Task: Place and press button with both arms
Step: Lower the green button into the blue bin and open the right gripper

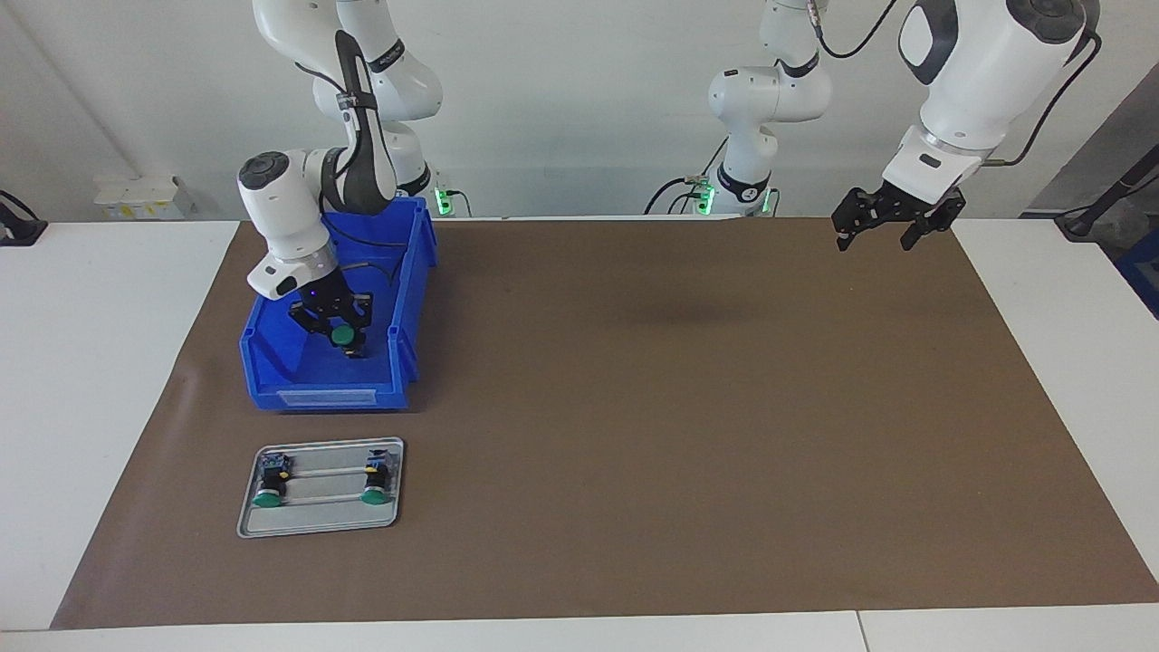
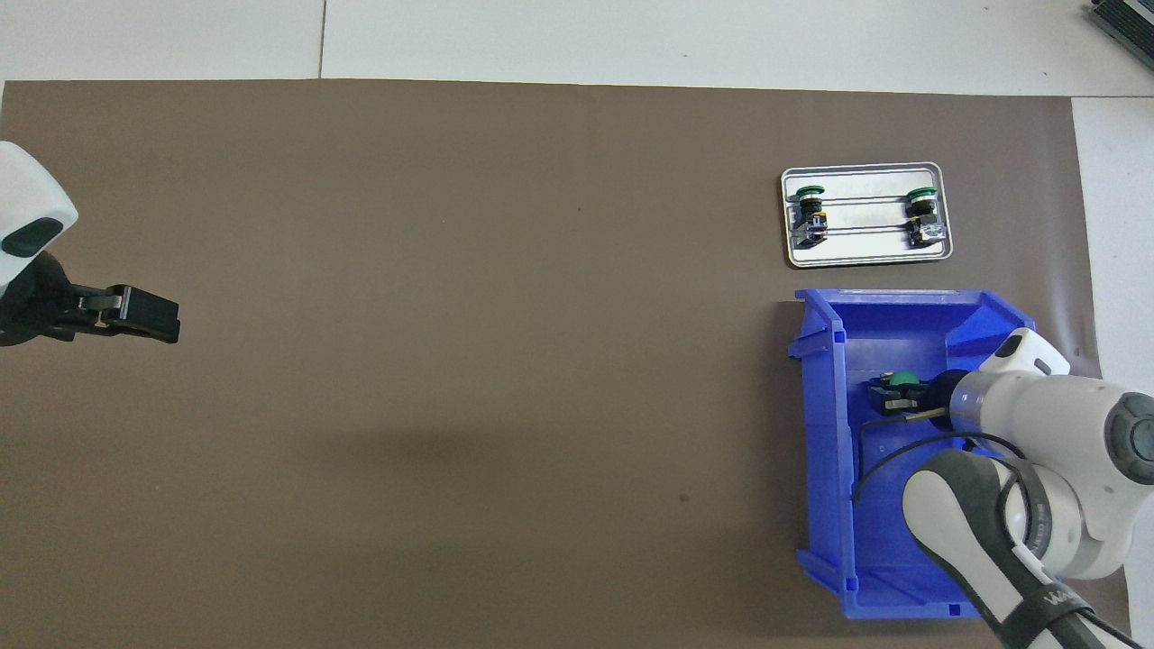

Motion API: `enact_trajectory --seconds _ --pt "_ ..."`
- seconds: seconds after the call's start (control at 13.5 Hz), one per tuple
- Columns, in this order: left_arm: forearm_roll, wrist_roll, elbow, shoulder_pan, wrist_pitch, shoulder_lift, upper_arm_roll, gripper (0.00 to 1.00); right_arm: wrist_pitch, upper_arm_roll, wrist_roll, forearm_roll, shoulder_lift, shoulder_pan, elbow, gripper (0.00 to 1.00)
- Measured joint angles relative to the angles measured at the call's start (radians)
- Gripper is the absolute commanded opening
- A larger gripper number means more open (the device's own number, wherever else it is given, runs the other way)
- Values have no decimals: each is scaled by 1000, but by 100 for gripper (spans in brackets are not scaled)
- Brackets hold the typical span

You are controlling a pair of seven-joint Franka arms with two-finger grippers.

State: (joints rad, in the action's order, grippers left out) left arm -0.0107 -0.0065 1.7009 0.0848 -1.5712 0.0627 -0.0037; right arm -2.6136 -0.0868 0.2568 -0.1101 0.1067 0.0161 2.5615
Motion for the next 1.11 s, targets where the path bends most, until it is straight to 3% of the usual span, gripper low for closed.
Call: enact_trajectory --seconds 0.22,0.52,0.74,1.11 --pt "0 0 0 0 0 0 0 100 48 0 -11 -2 12 -11 -36 100" --pt "0 0 0 0 0 0 0 100 379 -1 -57 -3 54 -48 -271 100" --pt "0 0 0 0 0 0 0 100 519 -2 -73 31 57 -82 -417 100" --pt "0 0 0 0 0 0 0 100 763 5 -275 103 53 -67 -648 100"
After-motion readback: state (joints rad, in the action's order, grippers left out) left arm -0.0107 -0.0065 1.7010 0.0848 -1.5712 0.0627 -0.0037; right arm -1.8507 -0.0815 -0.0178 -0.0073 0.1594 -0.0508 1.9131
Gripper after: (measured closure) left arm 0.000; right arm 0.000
